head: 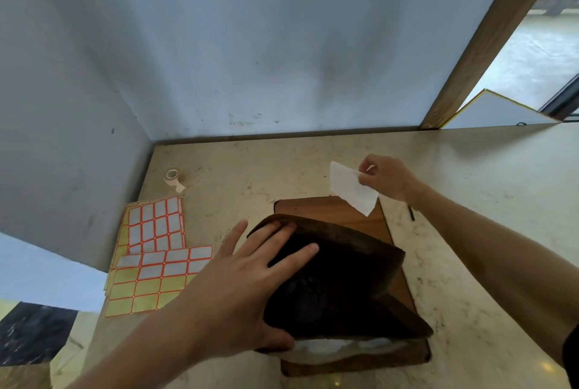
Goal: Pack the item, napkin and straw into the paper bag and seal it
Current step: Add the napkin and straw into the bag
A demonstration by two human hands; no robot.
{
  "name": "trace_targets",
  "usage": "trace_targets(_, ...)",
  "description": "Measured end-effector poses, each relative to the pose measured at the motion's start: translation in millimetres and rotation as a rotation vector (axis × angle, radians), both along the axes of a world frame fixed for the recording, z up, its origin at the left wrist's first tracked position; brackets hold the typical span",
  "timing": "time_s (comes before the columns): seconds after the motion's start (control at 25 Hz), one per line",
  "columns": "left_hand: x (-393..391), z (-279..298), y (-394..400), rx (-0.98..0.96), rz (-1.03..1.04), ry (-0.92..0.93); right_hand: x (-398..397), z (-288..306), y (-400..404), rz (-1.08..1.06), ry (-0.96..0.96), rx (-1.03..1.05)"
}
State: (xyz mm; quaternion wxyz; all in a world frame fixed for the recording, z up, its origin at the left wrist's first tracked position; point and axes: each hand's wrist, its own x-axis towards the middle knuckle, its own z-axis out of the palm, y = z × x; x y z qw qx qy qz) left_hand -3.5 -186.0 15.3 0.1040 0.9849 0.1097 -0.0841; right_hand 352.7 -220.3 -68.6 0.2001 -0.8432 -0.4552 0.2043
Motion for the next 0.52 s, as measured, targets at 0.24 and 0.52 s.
trace_targets(0.24, 3, 0, 0, 0.047, -0.004, -0.025, -42, 100, -43, 0.06, 0.329, 0.051)
trace_targets(0.52, 10, 4, -3, -0.025, 0.054, -0.099, -94, 167, -75, 0.146, 0.351, 0.152)
